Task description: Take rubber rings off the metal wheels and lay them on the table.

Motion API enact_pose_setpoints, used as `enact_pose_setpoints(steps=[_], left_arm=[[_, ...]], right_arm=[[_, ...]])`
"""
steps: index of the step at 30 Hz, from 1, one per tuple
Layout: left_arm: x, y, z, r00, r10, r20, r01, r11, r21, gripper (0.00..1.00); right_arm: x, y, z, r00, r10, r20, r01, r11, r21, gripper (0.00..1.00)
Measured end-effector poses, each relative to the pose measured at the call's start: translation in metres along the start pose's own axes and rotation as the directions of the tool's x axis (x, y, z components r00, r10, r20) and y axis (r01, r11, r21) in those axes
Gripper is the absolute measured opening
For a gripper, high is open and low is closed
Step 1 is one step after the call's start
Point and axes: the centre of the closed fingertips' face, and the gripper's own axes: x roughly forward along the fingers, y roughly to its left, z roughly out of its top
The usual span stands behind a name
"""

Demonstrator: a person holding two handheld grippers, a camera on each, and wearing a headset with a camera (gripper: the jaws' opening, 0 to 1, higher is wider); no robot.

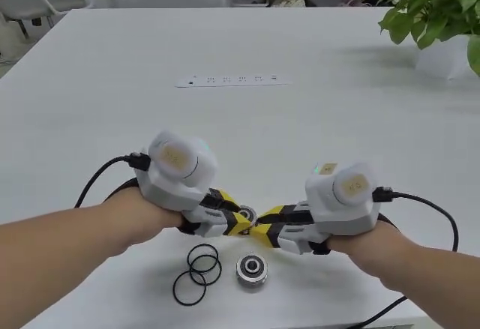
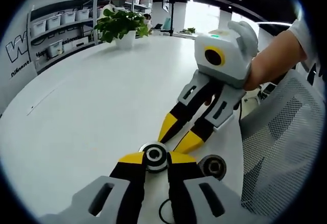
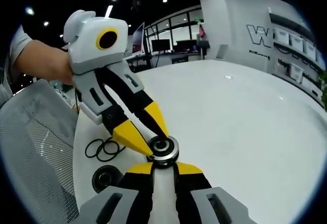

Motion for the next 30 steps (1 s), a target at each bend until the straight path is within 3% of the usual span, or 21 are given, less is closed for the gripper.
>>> enact_pose_setpoints(steps=[3, 11, 19, 25, 30], left_arm=[[0.0001, -0.0005, -0.0001, 0.9999, 0.015, -0.008, -0.014, 0.999, 0.037, 0.11], [-0.0005, 0.0023, -0.0008, 0.999, 0.04, -0.019, -0.039, 0.998, 0.053, 0.08], [0.0011, 0.0039, -0.0006, 0.9982, 0.058, -0.017, -0.057, 0.997, 0.047, 0.08], [0.0009, 0.0041, -0.0003, 0.9979, 0.061, -0.021, -0.06, 0.997, 0.049, 0.08], [0.0002, 0.0036, -0.0003, 0.9972, 0.073, -0.019, -0.072, 0.997, 0.042, 0.08]], right_arm=[[0.0003, -0.0001, 0.0002, 1.0, -0.002, 0.002, 0.002, 1.0, 0.004, 0.12], [-0.0002, 0.0002, 0.0005, 0.9999, -0.012, 0.006, 0.012, 0.999, 0.031, 0.11], [-0.0013, 0.0009, -0.0001, 0.9998, -0.021, 0.0, 0.021, 0.998, 0.057, 0.09], [-0.0029, -0.0002, -0.0017, 0.9996, -0.025, -0.011, 0.026, 0.997, 0.067, 0.01], [-0.0029, -0.0013, -0.0016, 0.9995, -0.03, 0.0, 0.03, 0.992, 0.121, 0.0]])
